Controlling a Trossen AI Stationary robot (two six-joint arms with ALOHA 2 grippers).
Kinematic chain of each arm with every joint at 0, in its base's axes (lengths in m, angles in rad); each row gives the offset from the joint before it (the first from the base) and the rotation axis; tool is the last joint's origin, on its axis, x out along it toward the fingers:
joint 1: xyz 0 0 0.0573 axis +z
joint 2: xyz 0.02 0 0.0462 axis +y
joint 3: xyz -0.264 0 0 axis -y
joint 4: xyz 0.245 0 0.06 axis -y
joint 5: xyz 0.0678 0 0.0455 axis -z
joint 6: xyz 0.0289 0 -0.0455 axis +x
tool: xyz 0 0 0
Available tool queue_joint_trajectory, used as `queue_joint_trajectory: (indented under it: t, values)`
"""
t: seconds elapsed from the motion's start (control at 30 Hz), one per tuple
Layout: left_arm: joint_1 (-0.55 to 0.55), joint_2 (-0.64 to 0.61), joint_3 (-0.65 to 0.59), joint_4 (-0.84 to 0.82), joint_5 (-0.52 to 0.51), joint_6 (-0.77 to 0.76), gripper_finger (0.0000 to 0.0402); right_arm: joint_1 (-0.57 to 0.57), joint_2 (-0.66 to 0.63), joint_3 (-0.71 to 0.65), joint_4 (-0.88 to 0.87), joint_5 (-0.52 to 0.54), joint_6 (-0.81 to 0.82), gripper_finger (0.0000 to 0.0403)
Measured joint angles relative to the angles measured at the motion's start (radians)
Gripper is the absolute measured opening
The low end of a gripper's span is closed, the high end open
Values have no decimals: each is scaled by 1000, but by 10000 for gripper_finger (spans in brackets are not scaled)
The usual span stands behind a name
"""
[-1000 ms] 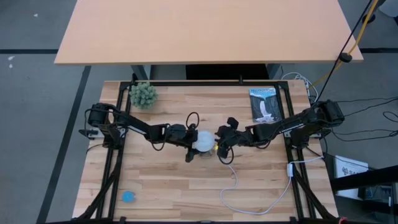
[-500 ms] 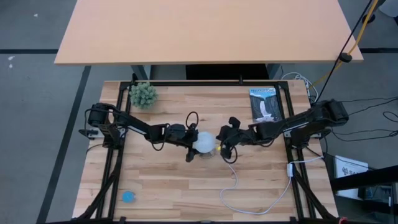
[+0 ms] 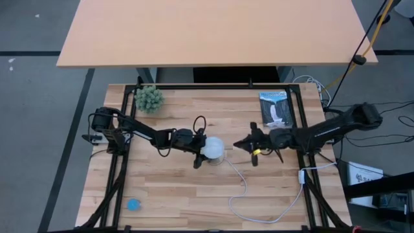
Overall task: Screw lightbulb
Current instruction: Insert the white light bulb into the gold lamp
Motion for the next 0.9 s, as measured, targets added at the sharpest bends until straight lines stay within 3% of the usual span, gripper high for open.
queue_joint_trajectory:
  t: [0.1, 0.2, 0.4, 0.5, 0.63, 0.7, 0.83, 0.9]
  values:
    - [-1, 0, 0, 5, 0, 0, 273, 0, 61, -142, 238, 0, 129, 1]
    - [-1, 0, 0, 5, 0, 0, 273, 2, 115, -161, 324, -1, 230, 1]
    - [0, 0, 0, 5, -1, 0, 273, 6, 220, -25, 309, 39, 79, 0]
    - [0, 0, 0, 5, -1, 0, 273, -2, 263, 61, 181, 103, 26, 0]
    - [0, 0, 0, 5, 7, -1, 273, -18, 325, 160, 18, 49, 43, 0]
    - [0, 0, 0, 5, 17, -1, 273, -17, 358, 195, 12, 22, 19, 0]
    - [0, 0, 0, 4, 18, -1, 273, -18, 402, 235, 13, 87, 2, 0]
    - [0, 0, 0, 4, 18, -1, 273, -21, 409, 236, 13, 36, -4, 0]
